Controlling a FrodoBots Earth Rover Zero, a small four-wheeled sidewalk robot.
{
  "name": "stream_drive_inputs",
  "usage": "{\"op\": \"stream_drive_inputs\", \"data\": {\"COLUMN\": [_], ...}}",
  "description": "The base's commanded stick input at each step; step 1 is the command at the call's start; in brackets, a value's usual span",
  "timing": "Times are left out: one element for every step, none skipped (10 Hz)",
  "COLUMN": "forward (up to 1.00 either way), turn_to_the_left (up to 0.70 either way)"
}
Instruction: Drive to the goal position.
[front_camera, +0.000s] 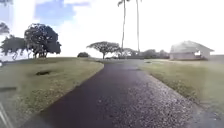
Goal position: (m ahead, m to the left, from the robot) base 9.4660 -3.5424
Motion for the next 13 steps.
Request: {"op": "stream_drive_inputs", "data": {"forward": [0.6,0.6,0.6,0.6,0.6,0.6,0.6,0.6,0.6,0.6,0.6,0.6,0.6], "turn_to_the_left": [-0.15,-0.15,0.0,0.0,0.0,0.0,0.0,0.0,0.0,0.0,0.0,0.0,0.0]}}
